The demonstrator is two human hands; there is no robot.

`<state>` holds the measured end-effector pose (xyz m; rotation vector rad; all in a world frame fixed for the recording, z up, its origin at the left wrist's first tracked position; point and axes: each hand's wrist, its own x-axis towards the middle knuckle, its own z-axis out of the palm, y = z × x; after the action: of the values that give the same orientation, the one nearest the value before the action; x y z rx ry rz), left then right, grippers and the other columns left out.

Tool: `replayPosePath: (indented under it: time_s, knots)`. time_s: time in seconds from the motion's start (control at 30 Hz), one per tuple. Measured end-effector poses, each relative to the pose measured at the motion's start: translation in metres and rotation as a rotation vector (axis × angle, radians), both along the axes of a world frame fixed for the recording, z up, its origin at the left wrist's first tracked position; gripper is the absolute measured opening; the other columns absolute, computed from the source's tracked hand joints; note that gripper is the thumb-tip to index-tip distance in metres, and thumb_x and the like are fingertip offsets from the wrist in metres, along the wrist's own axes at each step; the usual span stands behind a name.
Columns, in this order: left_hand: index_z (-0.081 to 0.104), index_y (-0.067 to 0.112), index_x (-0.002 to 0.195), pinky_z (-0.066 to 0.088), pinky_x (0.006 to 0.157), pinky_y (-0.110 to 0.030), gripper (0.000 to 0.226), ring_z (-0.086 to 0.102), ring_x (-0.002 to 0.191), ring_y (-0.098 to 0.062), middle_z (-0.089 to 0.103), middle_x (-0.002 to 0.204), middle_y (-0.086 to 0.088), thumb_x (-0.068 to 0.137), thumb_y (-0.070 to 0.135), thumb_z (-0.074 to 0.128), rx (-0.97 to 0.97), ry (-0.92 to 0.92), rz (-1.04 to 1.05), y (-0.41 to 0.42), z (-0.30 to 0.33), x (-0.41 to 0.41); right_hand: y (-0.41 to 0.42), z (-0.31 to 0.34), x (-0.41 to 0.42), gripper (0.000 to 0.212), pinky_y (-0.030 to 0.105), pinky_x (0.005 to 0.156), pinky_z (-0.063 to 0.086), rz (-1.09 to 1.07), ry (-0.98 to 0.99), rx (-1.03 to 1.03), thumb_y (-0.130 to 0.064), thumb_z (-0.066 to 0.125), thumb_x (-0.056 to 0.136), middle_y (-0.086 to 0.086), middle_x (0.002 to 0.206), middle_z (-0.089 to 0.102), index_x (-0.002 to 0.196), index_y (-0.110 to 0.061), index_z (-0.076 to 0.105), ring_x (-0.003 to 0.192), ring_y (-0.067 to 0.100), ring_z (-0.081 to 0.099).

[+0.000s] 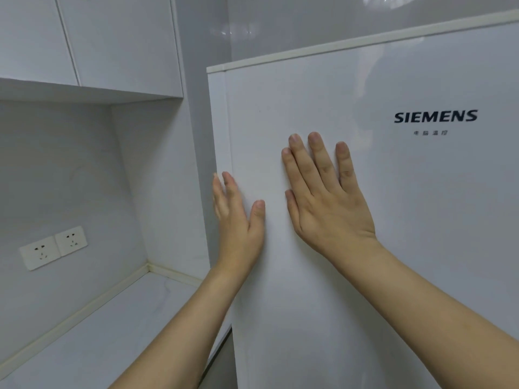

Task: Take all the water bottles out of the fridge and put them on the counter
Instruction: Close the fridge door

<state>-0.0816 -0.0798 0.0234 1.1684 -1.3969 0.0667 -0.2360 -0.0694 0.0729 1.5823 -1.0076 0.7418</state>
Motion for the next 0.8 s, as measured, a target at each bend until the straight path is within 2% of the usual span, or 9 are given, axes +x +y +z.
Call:
replayPosePath:
  time_s: [0.07,0.17,0.6,0.8]
  knots:
    - [-0.007,0.007,0.152,-0.013,0.117,-0.029,0.070,-0.018,0.146,-0.015,-0.014,0.160,-0.011,0.098,0.040,0.022,-0.066,-0.033,0.070,-0.012,-0.007,-0.010,-0.001,-0.001,0.001,0.060,0.056,0.119,0.008,0.002,0.002,0.002,-0.029,0.025,0.102,0.016,0.161,0.009,0.153,-0.002,0.012,0.148,0.035,0.008]
    - [-0.002,-0.002,0.151,-0.008,0.119,-0.042,0.066,-0.011,0.148,-0.024,-0.006,0.160,-0.016,0.099,0.034,0.018,-0.149,-0.040,0.146,-0.027,-0.013,-0.015,-0.002,-0.001,0.004,0.061,0.056,0.119,0.005,0.002,0.006,0.009,-0.029,0.024,0.102,0.017,0.161,0.007,0.153,-0.001,0.009,0.148,0.035,0.007]
    - [0.001,-0.002,0.151,-0.002,0.120,-0.044,0.066,-0.008,0.149,-0.025,-0.003,0.160,-0.015,0.099,0.034,0.019,-0.209,-0.048,0.173,-0.035,-0.017,-0.014,-0.004,-0.003,0.004,0.061,0.055,0.118,0.001,-0.019,-0.002,0.012,-0.029,0.023,0.102,0.017,0.161,0.005,0.153,-0.001,0.006,0.148,0.035,0.005]
    - [0.000,-0.004,0.151,-0.003,0.121,-0.042,0.066,-0.008,0.148,-0.027,-0.004,0.160,-0.018,0.100,0.033,0.020,-0.133,-0.111,0.182,-0.029,-0.015,-0.010,-0.002,-0.002,0.004,0.061,0.054,0.119,0.000,-0.025,0.007,0.041,-0.029,0.023,0.102,0.016,0.162,0.003,0.154,-0.002,0.004,0.149,0.035,0.003]
